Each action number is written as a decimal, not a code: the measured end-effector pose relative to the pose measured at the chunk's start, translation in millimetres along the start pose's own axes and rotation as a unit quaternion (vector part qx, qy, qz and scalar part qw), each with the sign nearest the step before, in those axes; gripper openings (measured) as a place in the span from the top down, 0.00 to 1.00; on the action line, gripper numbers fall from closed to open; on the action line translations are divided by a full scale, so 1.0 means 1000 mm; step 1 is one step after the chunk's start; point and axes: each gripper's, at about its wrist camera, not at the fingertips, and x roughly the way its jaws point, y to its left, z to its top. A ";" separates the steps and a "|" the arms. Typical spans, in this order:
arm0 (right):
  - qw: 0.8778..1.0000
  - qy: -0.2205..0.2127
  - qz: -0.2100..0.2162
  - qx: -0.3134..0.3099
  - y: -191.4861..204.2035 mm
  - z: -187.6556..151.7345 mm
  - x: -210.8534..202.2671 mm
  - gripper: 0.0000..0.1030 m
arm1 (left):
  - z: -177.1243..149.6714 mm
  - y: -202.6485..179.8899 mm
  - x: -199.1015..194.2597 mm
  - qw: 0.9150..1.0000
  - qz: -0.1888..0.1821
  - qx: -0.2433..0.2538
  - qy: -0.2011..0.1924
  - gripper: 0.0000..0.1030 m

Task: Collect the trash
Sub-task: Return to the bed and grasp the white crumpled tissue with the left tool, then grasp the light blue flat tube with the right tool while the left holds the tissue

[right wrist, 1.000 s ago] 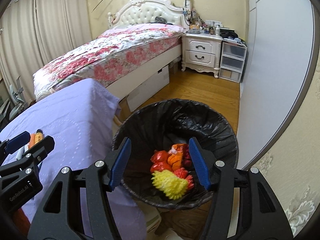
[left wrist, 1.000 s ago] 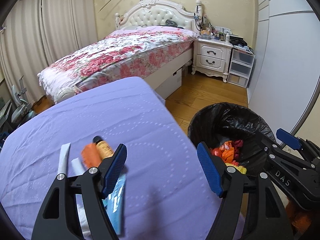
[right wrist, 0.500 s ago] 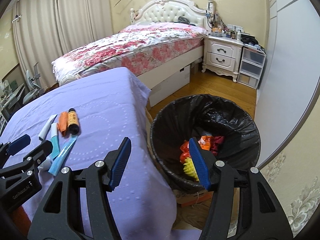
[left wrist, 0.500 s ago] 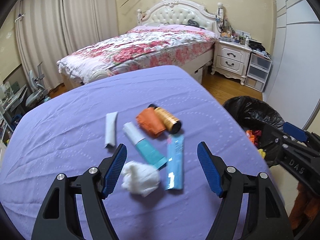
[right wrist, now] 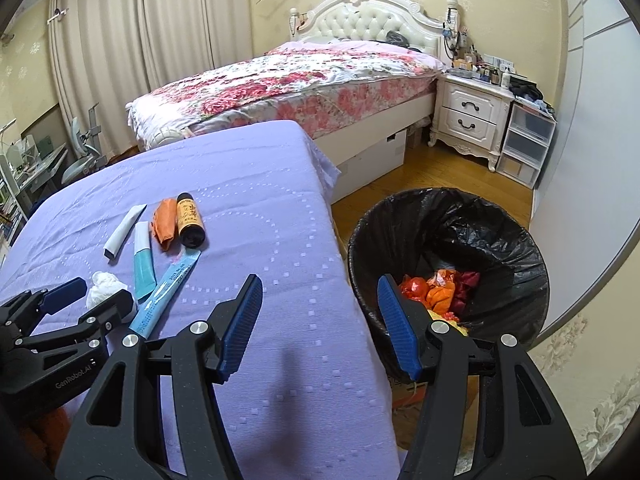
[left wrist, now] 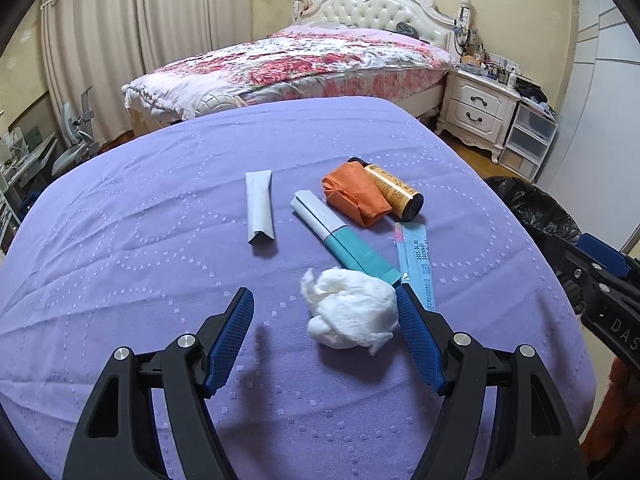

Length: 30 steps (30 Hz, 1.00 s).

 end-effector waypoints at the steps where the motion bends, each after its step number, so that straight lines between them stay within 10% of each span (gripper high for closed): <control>1: 1.000 0.001 0.001 -0.002 0.002 0.000 0.001 0.43 | -0.001 0.000 0.000 1.000 -0.004 0.002 0.001 0.43; 7: 1.000 0.007 0.006 -0.011 0.010 -0.001 0.004 0.43 | -0.004 0.003 -0.001 0.999 -0.036 0.007 -0.001 0.66; 30: 0.993 0.039 0.068 -0.087 0.099 -0.007 0.018 0.43 | -0.022 0.101 -0.031 0.997 0.032 -0.073 -0.019 0.67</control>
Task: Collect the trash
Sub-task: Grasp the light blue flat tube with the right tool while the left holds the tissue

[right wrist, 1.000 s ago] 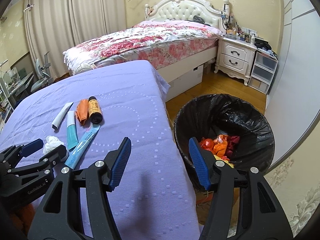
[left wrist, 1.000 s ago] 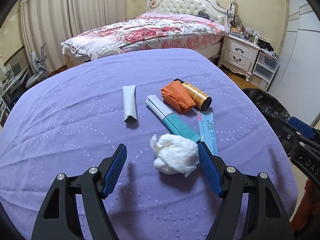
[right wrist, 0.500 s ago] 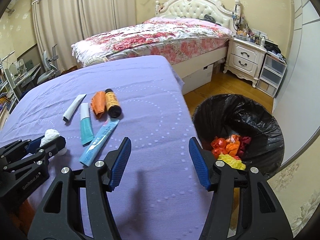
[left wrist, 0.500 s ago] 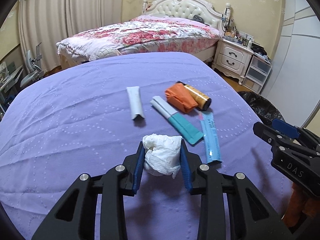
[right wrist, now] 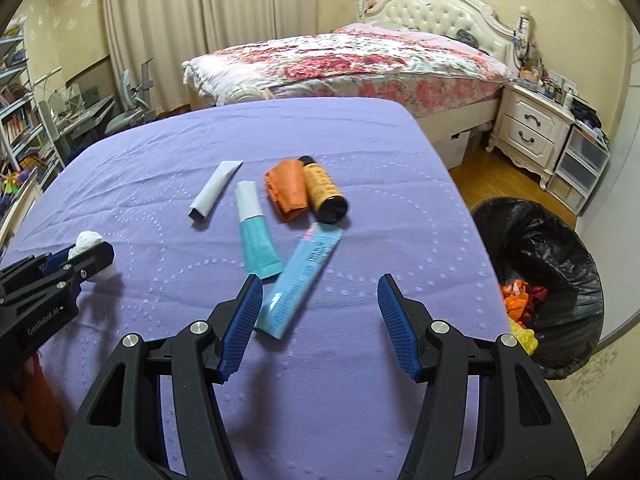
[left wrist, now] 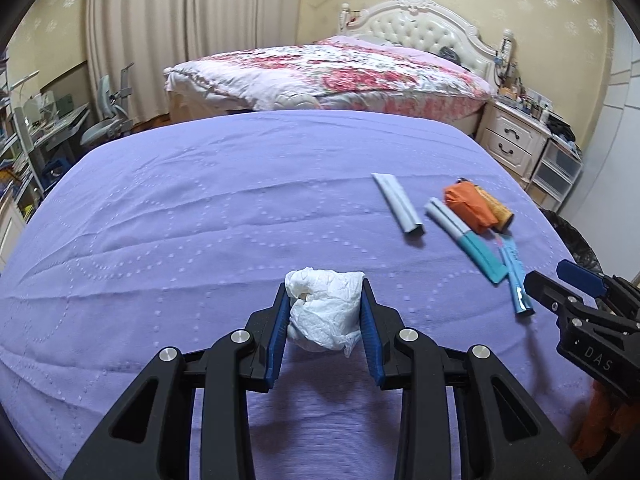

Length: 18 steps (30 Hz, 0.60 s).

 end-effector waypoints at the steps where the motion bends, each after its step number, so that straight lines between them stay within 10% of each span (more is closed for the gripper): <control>1: 1.000 0.003 -0.001 -0.005 0.003 0.000 0.002 0.43 | 0.000 0.004 0.000 1.000 0.001 -0.005 0.001 0.67; 18: 0.999 0.028 -0.030 -0.026 0.008 0.002 0.011 0.57 | -0.001 0.021 0.005 1.000 -0.007 -0.028 0.004 0.67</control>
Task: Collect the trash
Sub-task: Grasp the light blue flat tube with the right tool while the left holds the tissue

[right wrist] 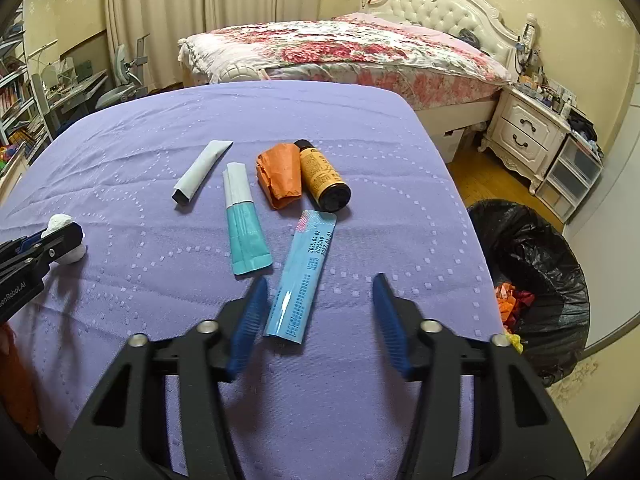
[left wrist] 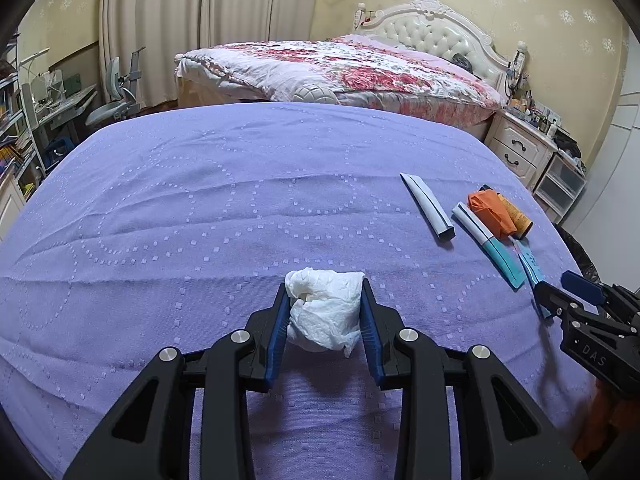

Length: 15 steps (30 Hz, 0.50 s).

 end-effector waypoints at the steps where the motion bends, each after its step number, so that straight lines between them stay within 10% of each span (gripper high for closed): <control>1: 1.000 0.003 0.002 0.000 -0.001 0.000 0.001 0.57 | 0.000 0.000 -0.001 1.000 0.001 0.000 -0.001 0.67; 15: 1.000 0.008 0.008 -0.006 0.005 -0.002 0.004 0.80 | -0.003 0.001 -0.001 1.000 0.003 -0.005 -0.004 0.67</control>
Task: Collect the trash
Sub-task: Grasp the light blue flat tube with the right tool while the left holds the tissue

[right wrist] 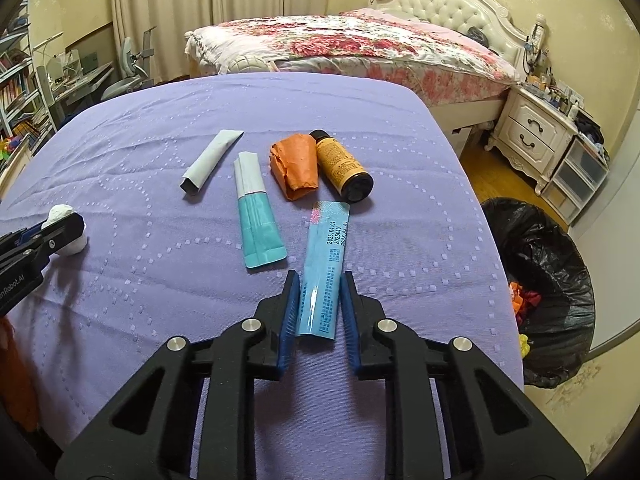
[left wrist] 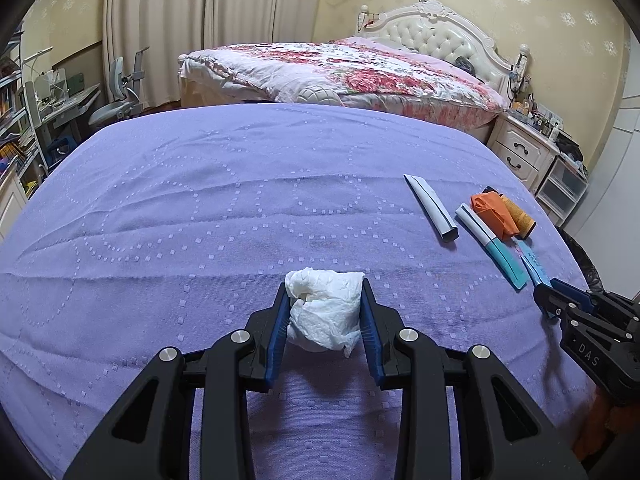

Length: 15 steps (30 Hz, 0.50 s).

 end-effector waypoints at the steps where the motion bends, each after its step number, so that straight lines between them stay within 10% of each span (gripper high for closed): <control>1: 1.000 0.000 0.000 0.000 0.000 0.000 0.000 0.80 | 0.000 0.000 0.000 1.000 0.000 0.000 -0.001 0.67; 15: 1.000 -0.008 0.009 0.009 -0.002 -0.005 -0.009 0.83 | -0.002 -0.002 -0.010 1.000 0.008 0.001 -0.012 0.67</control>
